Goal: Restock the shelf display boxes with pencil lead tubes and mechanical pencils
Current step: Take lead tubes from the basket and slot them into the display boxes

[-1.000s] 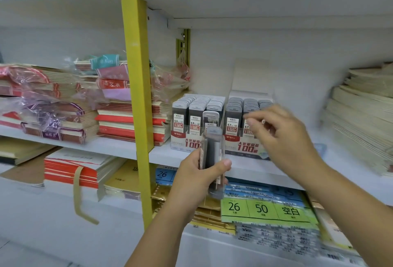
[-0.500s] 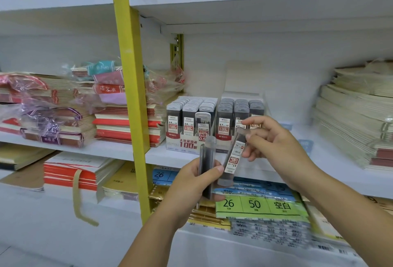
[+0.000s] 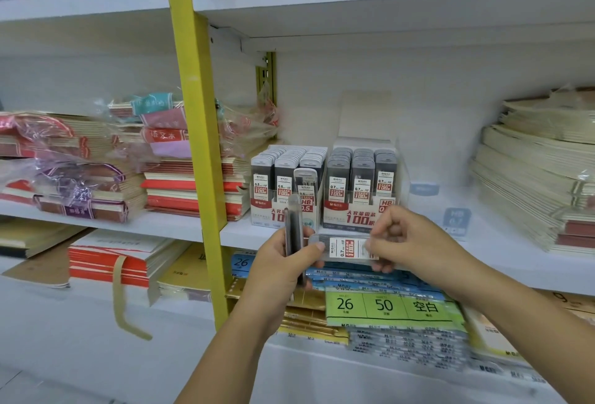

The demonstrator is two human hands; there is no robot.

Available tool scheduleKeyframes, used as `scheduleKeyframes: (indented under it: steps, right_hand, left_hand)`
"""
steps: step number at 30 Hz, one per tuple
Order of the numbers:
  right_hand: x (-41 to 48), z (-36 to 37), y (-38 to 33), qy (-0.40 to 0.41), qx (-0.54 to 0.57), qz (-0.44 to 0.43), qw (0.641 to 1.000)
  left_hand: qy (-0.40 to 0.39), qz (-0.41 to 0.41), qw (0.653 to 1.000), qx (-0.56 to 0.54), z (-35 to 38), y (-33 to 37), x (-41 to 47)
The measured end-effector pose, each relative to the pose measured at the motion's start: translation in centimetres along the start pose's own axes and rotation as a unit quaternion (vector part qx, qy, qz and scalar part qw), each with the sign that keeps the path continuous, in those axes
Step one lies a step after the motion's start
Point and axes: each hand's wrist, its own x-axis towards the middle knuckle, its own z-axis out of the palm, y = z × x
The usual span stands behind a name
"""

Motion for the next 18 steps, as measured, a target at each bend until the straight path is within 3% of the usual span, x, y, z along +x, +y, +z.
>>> scheduleKeyframes:
  steps: [3,7,10,13,18]
  right_hand:
    - [-0.4,0.4,-0.3,-0.107,-0.059,0.013,0.992]
    - [-0.3,1.0,-1.1,-0.113,-0.079,-0.013,0.990]
    - [0.4,0.1,-2.4,-0.002,-0.025,-0.082,0.996]
    - [1.5,-1.2,-4.0,0.146,0.063,-0.187,0.969]
    - [3.4,-2.2,-4.4,0.268,-0.045,-0.262,0.926]
  left_hand:
    - [-0.007,0.025,0.999,0.019,0.2,0.0,0.2]
    - [-0.014,0.043,0.999,0.021,0.4,0.2,0.5]
    - [0.003,0.043,0.999,0.012,0.4,0.4,0.9]
    - [0.008,0.038,0.999,0.038,0.5,0.2,1.0]
    - [0.004,0.016,0.998,0.063,0.7,-0.1,1.1]
